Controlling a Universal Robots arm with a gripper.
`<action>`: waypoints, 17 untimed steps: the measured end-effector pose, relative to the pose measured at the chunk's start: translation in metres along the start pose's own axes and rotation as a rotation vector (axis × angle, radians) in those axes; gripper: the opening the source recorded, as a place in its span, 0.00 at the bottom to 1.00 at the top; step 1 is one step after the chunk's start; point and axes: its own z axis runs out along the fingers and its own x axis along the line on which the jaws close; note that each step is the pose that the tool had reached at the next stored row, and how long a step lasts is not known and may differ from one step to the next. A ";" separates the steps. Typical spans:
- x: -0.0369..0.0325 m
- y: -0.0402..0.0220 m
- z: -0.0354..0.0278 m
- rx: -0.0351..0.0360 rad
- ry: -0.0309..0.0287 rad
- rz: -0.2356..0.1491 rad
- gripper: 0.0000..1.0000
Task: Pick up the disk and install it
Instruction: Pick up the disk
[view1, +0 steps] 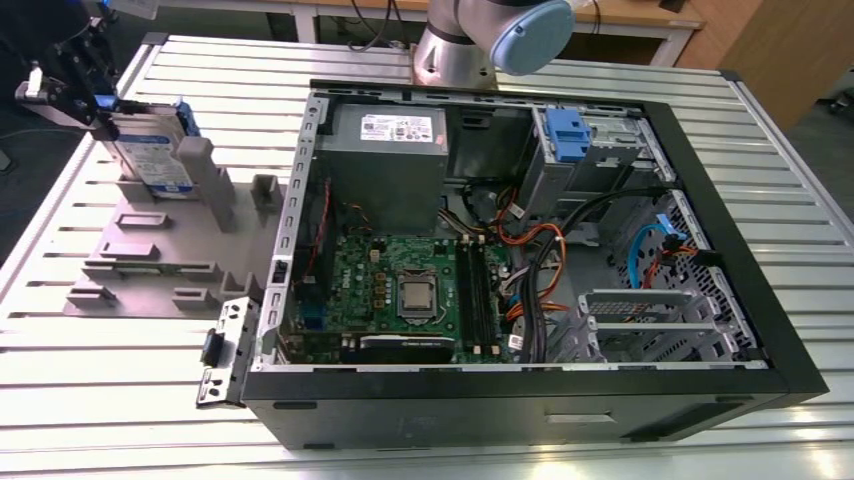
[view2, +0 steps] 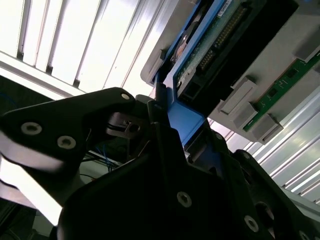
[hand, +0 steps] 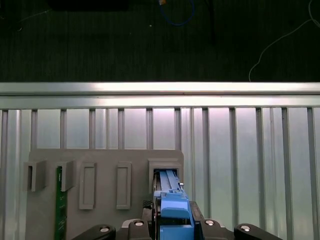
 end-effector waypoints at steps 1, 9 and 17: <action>-0.0001 0.0000 -0.0009 0.0002 -0.0001 0.000 0.37; -0.0002 0.0002 -0.0036 0.0000 0.0001 0.000 0.37; -0.0002 0.0002 -0.0037 -0.0001 0.0002 0.000 0.44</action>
